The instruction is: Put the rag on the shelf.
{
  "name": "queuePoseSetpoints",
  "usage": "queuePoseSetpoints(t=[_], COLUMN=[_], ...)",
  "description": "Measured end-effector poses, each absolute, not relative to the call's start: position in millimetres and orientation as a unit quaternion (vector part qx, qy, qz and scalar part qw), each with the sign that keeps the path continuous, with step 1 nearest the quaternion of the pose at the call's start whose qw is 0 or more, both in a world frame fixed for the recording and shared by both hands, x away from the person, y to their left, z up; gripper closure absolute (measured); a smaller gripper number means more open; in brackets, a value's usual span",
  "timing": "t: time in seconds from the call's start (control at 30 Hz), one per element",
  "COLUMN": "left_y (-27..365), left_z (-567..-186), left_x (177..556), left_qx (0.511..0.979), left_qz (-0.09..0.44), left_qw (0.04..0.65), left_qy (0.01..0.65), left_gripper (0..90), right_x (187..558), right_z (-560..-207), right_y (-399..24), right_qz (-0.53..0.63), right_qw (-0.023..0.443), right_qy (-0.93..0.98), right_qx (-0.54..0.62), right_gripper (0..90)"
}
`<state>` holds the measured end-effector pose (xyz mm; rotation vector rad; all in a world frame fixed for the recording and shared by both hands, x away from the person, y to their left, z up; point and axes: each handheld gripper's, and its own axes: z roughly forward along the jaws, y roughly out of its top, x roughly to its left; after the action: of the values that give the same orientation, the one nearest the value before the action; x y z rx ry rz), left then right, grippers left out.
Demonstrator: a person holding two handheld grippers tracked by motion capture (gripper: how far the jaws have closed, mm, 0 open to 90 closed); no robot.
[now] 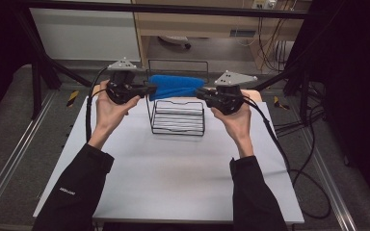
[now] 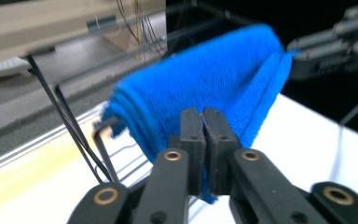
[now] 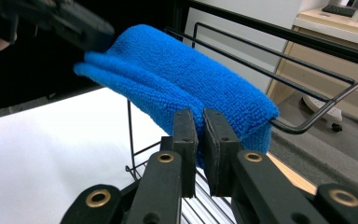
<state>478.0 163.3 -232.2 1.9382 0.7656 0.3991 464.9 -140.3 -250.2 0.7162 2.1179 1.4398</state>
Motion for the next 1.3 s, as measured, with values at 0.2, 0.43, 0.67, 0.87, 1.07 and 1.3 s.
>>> queuePoseSetpoints(t=[0.2,0.43,0.67,0.87,1.07,1.3], left_y=[161,156,155,156,158,165], left_z=[-243,-254,-263,-268,-270,-270], left_x=[481,483,486,488,484,474], left_qx=[0.807,0.812,0.811,0.806,0.802,0.802], left_qz=[0.171,0.189,0.197,0.197,0.194,0.193], left_qw=[0.469,0.457,0.456,0.464,0.472,0.470], left_qy=[0.314,0.309,0.309,0.311,0.310,0.314], left_gripper=[90.0,90.0,90.0,89.9,86.3,72.3], right_x=[465,464,470,476,472,460], right_z=[-254,-253,-265,-282,-281,-273], right_y=[-139,-138,-138,-142,-146,-155], right_qz=[0.523,0.546,0.527,0.515,0.532,0.543], right_qw=[0.238,0.220,0.193,0.209,0.211,0.206], right_qy=[0.778,0.766,0.774,0.770,0.761,0.754], right_qx=[0.255,0.258,0.293,0.313,0.306,0.307], right_gripper=[79.2,69.6,90.0,90.0,85.7,71.0])
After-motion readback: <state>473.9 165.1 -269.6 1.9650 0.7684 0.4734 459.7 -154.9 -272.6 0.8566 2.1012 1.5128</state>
